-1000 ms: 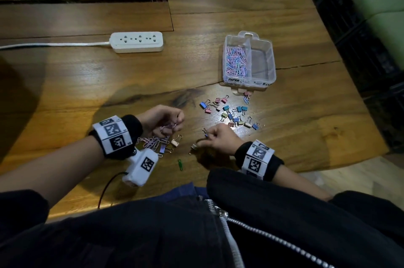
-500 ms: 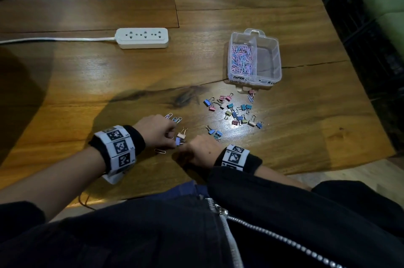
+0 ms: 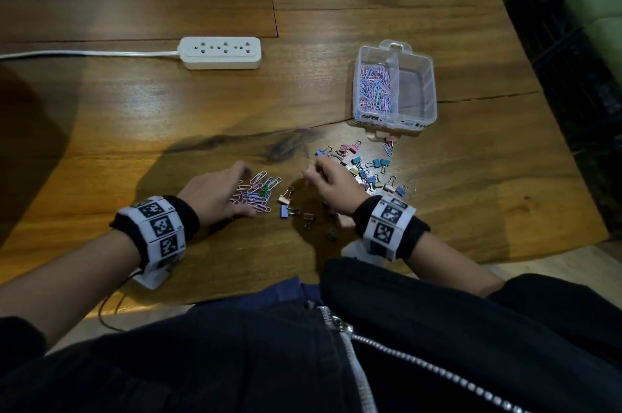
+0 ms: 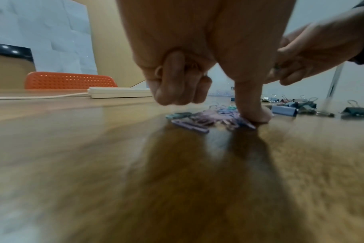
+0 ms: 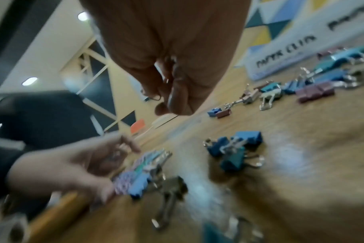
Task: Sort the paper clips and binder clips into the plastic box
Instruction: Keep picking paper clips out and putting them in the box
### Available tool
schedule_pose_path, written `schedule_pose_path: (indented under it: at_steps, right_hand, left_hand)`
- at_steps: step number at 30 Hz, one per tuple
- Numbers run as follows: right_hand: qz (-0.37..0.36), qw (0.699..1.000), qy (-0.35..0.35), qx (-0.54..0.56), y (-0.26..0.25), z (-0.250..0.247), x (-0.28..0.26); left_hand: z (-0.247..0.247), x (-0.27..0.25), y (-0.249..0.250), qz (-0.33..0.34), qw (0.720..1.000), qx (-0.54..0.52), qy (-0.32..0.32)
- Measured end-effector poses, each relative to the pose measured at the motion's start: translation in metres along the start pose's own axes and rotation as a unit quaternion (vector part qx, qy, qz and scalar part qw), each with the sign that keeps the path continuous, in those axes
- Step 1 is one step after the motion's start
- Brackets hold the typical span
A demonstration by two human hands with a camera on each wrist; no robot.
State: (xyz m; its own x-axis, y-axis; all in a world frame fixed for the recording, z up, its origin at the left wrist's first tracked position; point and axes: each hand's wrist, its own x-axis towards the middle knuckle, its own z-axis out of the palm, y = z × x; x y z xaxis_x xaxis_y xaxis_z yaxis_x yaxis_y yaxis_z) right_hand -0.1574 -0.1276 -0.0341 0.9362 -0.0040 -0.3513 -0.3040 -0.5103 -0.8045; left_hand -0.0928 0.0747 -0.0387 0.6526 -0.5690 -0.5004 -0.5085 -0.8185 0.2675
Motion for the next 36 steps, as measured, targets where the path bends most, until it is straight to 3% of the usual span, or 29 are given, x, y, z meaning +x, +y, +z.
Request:
schedule_pose_path:
  at_steps: [3,6,11,14,17,19,20,26,29,33,34,36]
  right_hand:
    - [0.038,0.984,-0.011,0.174,0.005,-0.003,0.013]
    - [0.087,0.938,-0.002,0.336,0.008,-0.006,0.019]
    - [0.134,0.924,-0.012,0.359,0.002,-0.007,0.022]
    - [0.124,0.951,0.007,0.283,-0.003,-0.007,0.021]
    - [0.055,0.998,0.007,0.022,-0.002,-0.003,0.022]
    - [0.013,0.985,-0.016,-0.172,0.004,-0.001,0.023]
    - [0.006,0.974,-0.029,-0.226,0.008,0.0,0.024]
    - [-0.054,0.952,-0.037,-0.298,0.008,-0.002,0.024]
    - [-0.059,0.939,-0.045,-0.336,0.012,-0.001,0.026]
    - [-0.056,0.942,-0.047,-0.326,0.014,-0.004,0.026]
    - [-0.044,0.956,-0.041,-0.289,0.012,-0.005,0.025]
    - [-0.006,0.987,-0.013,-0.161,0.007,-0.008,0.026]
  left_hand:
    - [0.003,0.008,0.004,-0.006,0.999,-0.028,-0.02]
    - [0.005,0.015,0.015,0.025,0.999,-0.022,-0.004]
    - [-0.001,0.026,0.025,0.048,0.997,-0.06,0.004]
    - [-0.008,0.031,0.025,0.049,0.979,-0.199,0.0]
    - [-0.015,0.035,0.021,0.008,0.906,-0.422,-0.02]
    - [-0.017,0.036,0.018,-0.016,0.846,-0.532,-0.029]
    - [-0.016,0.037,0.016,-0.025,0.83,-0.556,-0.03]
    - [-0.011,0.04,0.013,-0.061,0.798,-0.599,-0.026]
    - [-0.011,0.041,0.014,-0.065,0.797,-0.599,-0.036]
    - [-0.012,0.04,0.017,-0.071,0.829,-0.552,-0.058]
    - [-0.013,0.038,0.018,-0.076,0.845,-0.526,-0.055]
    - [-0.015,0.035,0.017,-0.07,0.904,-0.422,-0.022]
